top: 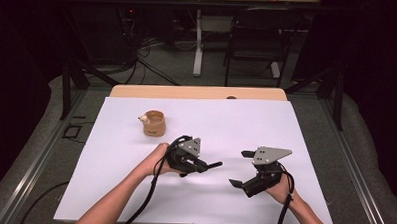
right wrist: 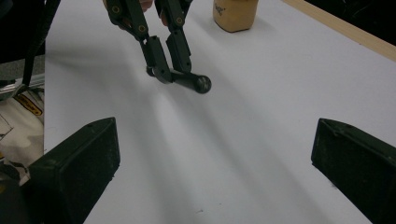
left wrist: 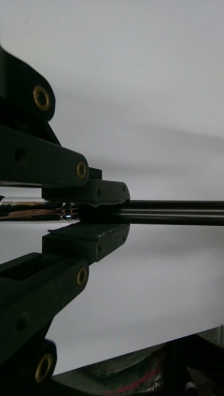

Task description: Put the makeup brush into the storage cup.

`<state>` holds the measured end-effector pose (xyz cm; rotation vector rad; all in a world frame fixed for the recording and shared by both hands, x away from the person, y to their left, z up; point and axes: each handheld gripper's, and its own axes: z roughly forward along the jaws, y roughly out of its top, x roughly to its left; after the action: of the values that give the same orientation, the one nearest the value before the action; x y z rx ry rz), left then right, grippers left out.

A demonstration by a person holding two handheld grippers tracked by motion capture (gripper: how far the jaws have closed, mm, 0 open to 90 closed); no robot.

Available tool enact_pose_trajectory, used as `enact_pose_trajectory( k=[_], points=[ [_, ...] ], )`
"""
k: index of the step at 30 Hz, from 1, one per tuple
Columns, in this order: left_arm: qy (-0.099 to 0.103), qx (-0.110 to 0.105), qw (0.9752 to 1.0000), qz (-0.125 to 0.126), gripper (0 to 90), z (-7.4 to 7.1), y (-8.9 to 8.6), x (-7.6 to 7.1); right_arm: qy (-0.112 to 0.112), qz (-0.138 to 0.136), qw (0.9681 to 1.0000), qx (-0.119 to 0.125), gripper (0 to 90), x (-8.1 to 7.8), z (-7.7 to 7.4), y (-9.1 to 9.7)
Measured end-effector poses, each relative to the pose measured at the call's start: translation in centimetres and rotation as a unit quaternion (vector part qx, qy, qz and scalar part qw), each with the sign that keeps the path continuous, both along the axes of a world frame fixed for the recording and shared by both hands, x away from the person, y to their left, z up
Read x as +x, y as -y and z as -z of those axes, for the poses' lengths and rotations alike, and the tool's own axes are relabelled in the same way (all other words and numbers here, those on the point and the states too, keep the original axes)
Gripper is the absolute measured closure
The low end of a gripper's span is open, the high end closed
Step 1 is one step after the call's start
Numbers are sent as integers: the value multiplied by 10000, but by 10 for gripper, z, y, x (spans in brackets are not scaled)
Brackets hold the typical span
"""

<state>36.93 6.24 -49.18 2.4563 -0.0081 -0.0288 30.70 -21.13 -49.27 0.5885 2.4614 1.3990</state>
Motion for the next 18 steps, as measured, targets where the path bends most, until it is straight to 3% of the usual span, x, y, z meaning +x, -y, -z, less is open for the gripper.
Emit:
enact_pose_trajectory(
  k=[13,16,18],
  points=[
    [42,35,9998,193,787,-1,12,0,-90,-137,9998,74,14,7,1,-8],
    [72,49,9997,247,787,-2,16,0,-49,-142,9998,110,70,9,0,-9],
    [84,59,9996,276,787,-3,18,0,-73,-135,9998,111,186,10,0,-11]
  ],
)
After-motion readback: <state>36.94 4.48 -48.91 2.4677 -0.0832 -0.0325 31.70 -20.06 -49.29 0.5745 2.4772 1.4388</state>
